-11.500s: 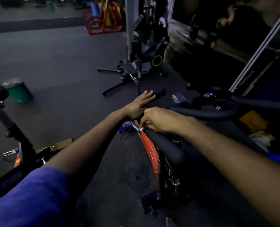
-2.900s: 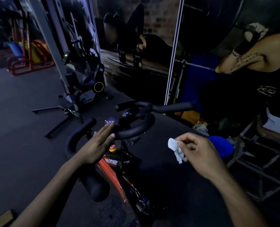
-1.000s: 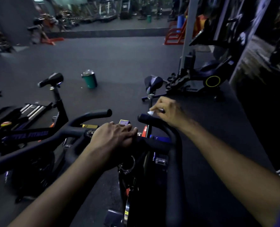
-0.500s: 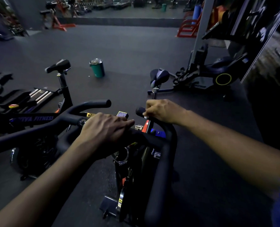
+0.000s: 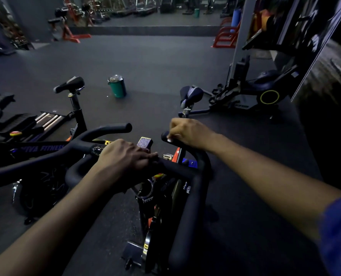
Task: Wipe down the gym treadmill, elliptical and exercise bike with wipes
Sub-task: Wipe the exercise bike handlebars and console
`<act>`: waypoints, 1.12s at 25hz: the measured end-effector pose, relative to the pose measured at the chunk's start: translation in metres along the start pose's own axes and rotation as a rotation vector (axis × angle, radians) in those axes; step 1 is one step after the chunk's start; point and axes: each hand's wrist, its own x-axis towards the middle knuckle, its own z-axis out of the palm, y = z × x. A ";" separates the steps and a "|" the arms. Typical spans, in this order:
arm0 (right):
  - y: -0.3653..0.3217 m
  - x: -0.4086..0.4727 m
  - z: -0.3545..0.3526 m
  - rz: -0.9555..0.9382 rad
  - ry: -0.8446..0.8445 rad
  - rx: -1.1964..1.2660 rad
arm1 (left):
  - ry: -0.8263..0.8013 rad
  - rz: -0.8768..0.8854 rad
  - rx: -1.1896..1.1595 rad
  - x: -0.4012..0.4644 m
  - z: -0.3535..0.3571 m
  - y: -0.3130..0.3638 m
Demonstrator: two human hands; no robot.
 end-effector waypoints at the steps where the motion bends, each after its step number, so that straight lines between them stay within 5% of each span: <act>1: -0.007 0.011 -0.002 -0.004 -0.028 0.018 | -0.034 0.019 0.021 0.004 0.002 0.001; 8: 0.011 -0.025 -0.024 0.004 -0.195 0.012 | -0.232 -0.138 0.093 0.036 0.025 0.033; 15: -0.017 -0.090 -0.033 0.323 -0.210 0.118 | -0.386 -0.177 -0.128 0.050 0.017 0.034; 28: -0.022 -0.088 -0.016 0.495 0.026 0.165 | -0.360 -0.135 -0.100 0.046 0.017 0.032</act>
